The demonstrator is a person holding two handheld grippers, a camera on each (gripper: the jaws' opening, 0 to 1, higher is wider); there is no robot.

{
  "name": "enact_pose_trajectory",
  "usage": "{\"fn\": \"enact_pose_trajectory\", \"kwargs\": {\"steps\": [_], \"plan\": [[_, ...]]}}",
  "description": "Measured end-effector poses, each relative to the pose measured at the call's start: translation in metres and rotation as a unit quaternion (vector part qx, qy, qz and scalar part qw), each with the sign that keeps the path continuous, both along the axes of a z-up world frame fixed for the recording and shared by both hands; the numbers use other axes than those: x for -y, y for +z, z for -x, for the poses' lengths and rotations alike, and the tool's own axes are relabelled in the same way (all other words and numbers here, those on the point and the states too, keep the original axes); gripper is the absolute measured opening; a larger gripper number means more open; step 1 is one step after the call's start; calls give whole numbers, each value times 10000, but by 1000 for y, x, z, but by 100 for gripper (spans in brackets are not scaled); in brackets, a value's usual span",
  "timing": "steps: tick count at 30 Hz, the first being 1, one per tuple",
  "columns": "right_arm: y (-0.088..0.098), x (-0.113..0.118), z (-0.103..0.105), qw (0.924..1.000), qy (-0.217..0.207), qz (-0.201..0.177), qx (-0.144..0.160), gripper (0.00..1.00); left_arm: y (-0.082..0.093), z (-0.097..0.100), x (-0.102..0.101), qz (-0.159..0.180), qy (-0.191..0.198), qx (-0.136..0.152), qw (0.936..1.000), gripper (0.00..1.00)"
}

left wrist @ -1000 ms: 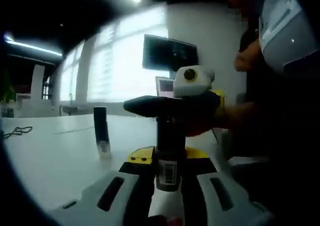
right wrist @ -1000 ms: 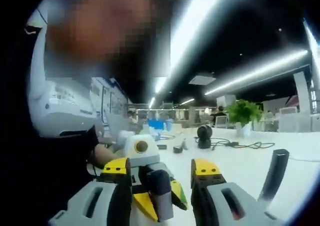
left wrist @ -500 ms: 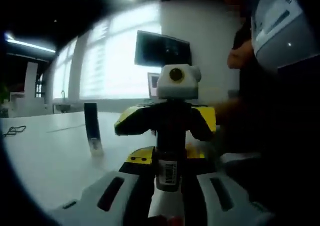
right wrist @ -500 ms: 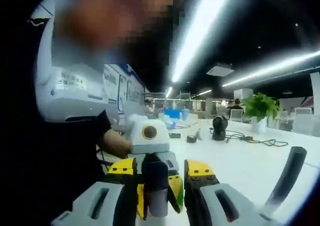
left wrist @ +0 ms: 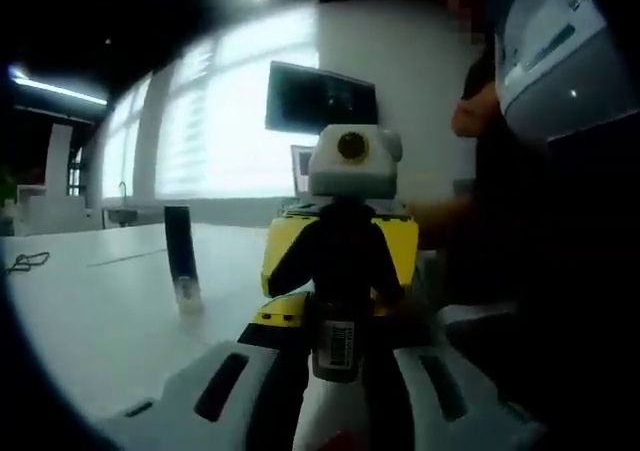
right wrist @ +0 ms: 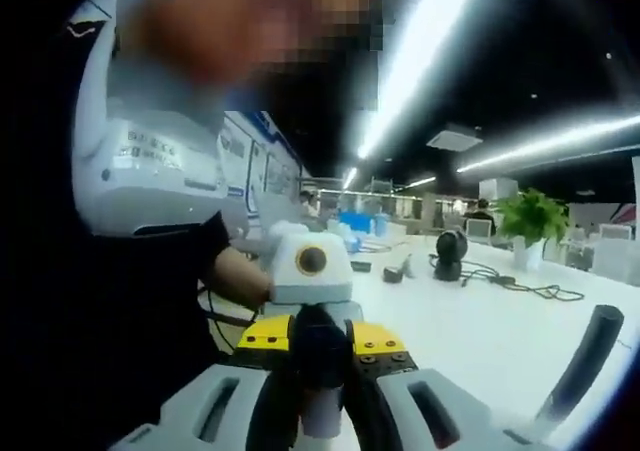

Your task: Pick up cosmetic bottle twist off cap place on table pick up cap screw tight cap place on table

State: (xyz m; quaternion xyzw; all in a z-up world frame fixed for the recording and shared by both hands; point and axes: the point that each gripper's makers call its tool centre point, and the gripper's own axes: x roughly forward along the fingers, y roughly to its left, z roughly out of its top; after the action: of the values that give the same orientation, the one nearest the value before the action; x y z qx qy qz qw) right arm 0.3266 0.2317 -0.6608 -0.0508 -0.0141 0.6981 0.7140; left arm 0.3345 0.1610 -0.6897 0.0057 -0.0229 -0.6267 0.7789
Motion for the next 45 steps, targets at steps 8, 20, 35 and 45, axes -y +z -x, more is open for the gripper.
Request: {"fn": "enact_pose_trajectory", "kwargs": {"steps": [8, 20, 35, 45], "plan": [[3, 3, 7, 9994, 177, -87, -297, 12, 3, 9, 5, 108, -205, -345, 9991, 9], [5, 1, 9, 9998, 111, 5, -168, 11, 3, 11, 2, 64, -171, -179, 9997, 8], [0, 3, 0, 9983, -571, 38, -118, 9, 0, -3, -5, -214, 351, 136, 9991, 6], [0, -2, -4, 9973, -661, -132, -275, 9, -2, 0, -11, -362, 507, -40, 9980, 5]]}}
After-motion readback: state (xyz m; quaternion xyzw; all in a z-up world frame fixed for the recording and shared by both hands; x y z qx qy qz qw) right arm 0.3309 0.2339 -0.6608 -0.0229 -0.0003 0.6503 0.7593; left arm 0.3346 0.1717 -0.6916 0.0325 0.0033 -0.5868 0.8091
